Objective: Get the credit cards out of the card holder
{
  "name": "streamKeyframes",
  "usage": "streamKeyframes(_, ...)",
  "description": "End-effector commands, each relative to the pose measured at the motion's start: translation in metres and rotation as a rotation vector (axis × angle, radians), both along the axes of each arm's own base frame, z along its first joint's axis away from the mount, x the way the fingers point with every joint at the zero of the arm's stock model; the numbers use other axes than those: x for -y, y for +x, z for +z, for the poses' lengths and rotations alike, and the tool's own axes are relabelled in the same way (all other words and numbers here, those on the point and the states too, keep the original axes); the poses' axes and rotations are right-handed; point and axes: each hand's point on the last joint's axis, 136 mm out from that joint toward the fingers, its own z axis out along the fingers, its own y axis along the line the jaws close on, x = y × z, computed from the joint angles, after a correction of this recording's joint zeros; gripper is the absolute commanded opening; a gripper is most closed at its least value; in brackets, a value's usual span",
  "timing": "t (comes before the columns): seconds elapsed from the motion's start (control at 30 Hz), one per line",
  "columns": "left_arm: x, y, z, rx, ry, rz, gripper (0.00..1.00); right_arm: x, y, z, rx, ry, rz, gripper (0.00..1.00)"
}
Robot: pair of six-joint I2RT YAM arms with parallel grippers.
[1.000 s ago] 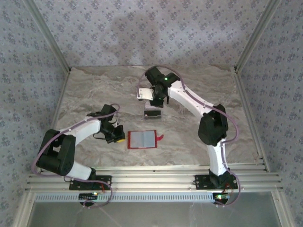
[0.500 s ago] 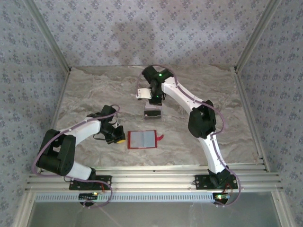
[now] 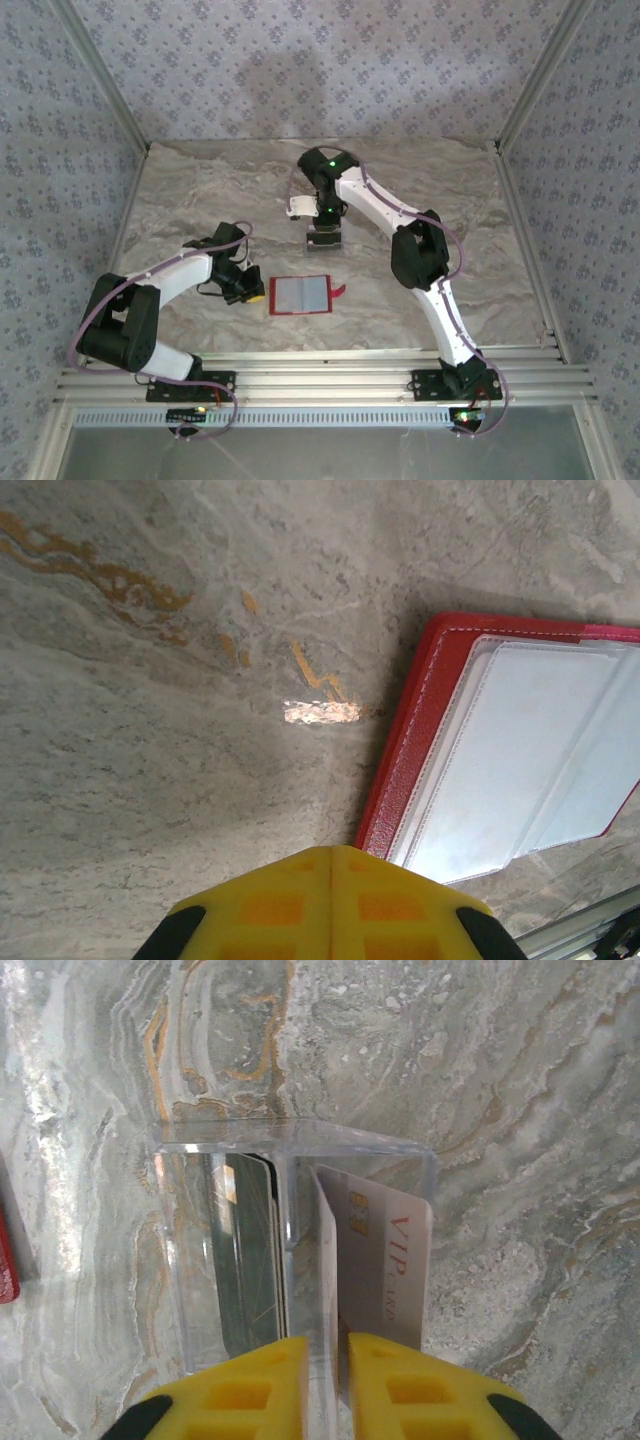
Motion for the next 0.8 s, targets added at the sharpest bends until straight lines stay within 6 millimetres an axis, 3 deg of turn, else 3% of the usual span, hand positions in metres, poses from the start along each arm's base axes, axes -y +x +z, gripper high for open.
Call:
streamKeyframes(0.0, 0.002, 0.005, 0.01, 0.01, -0.018, 0.004, 0.08, 0.0, 0.014, 0.018, 0.103, -0.031, 0.085, 0.25)
streamKeyframes(0.23, 0.004, 0.008, 0.01, 0.017, -0.024, 0.001, 0.08, 0.001, 0.028, 0.058, 0.243, 0.012, 0.024, 0.28)
streamKeyframes(0.53, 0.013, 0.009, 0.007, -0.004, -0.066, -0.034, 0.07, -0.003, 0.005, 0.094, 0.243, 0.19, -0.166, 0.29)
streamKeyframes(0.77, 0.024, 0.008, 0.002, -0.03, -0.082, -0.076, 0.05, -0.016, -0.022, 0.105, 0.172, 0.452, -0.477, 0.29)
